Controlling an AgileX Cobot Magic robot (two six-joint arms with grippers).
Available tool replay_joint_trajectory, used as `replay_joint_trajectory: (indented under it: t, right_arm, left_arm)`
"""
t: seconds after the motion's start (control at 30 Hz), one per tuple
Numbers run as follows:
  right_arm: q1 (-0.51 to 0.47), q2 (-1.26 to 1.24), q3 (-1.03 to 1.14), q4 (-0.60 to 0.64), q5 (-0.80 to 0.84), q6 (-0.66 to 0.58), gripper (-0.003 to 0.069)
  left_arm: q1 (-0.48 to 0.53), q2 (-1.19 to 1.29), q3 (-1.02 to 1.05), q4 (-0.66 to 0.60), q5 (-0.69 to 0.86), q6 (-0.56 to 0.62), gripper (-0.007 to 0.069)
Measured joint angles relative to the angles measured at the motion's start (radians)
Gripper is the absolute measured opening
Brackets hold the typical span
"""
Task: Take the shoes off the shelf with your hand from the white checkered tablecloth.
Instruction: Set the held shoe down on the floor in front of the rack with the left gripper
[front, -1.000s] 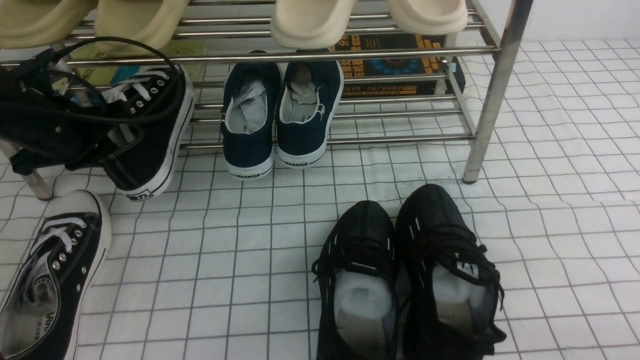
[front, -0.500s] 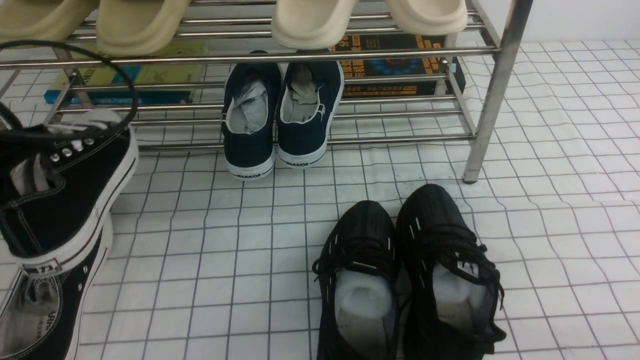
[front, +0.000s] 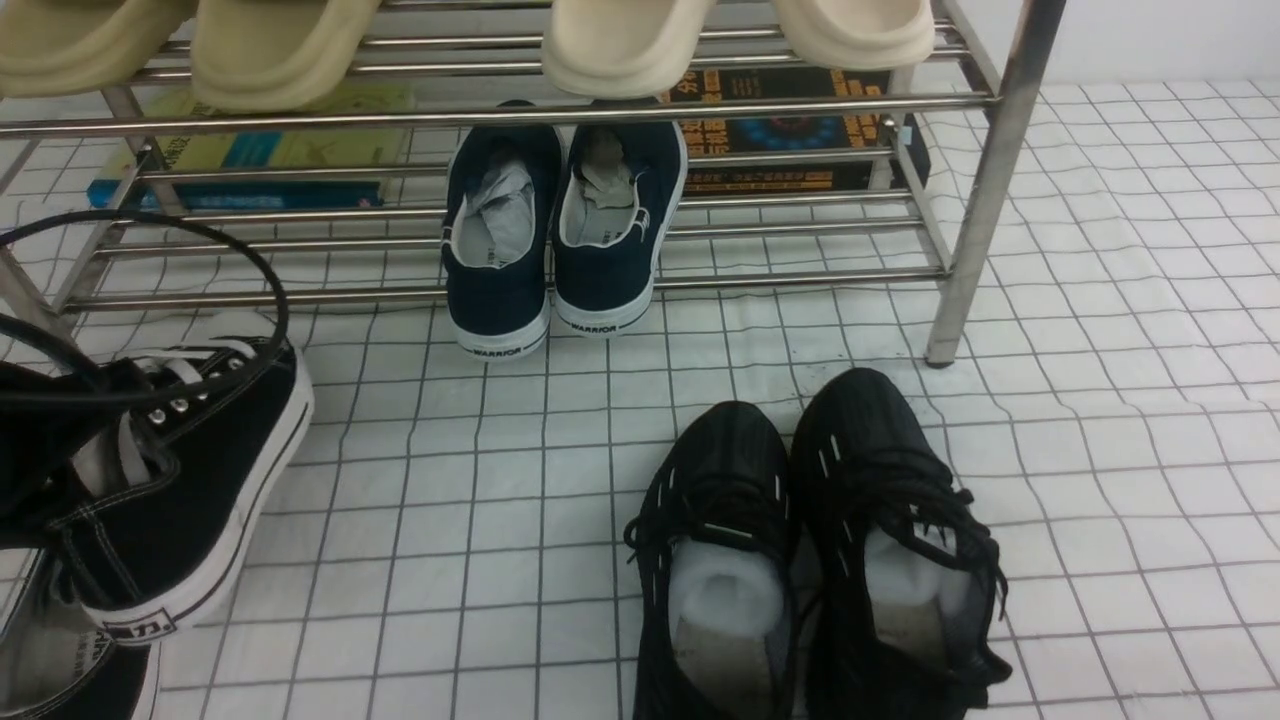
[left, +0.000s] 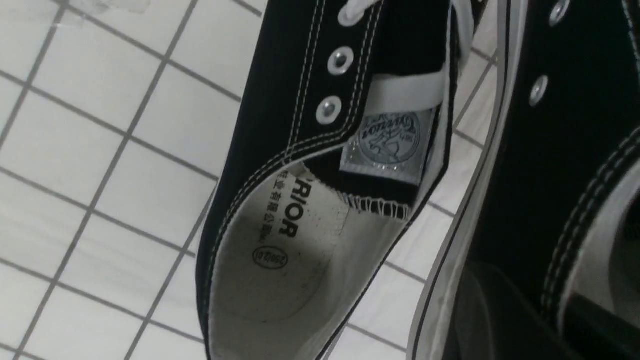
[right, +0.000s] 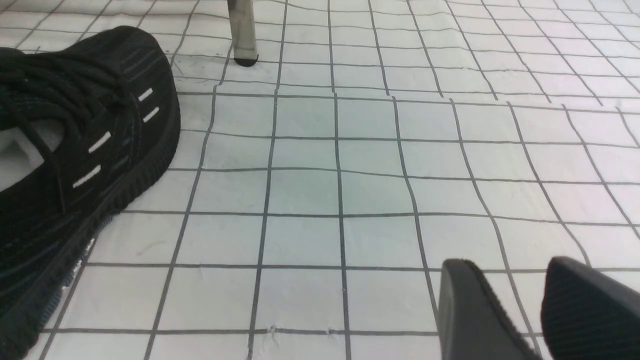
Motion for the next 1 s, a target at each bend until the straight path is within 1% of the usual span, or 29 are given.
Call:
replay_joint_trajectory:
  t: [0.3,0.37,0.53,0.63,0.8,0.9,1.0]
  right_arm:
    - [0.0,0.0,0.0,0.0,0.0,0.0,0.0239]
    - [0.0,0.0,0.0,0.002,0.0,0.0,0.0239]
    - [0.0,0.0,0.0,0.002,0.0,0.001,0.0239]
    - [0.0,0.0,0.0,0.001,0.0,0.001,0.0239]
    - [0.0,0.0,0.0,0.001,0.0,0.001,0.0239]
    - [0.0,0.0,0.0,0.001,0.0,0.001,0.0239]
    - [0.0,0.0,0.0,0.001,0.0,0.001,0.0239]
  left_arm:
    - [0.0,0.073,0.0,-0.039,-0.008,0.003,0.0018]
    - [0.0,0.075,-0.001,-0.038,-0.007,0.024,0.0018]
    - [0.0,0.067,-0.053,-0.006,0.055,0.041,0.0019]
    - [0.0,0.05,-0.129,0.003,0.12,0.042,0.0019]
    - [-0.001,0.034,-0.172,-0.048,0.128,0.042,0.0019]
    - [-0.045,0.035,-0.172,-0.049,0.142,0.038,0.0019]
    - [-0.12,0.035,-0.172,-0.009,0.148,-0.005,0.0019]
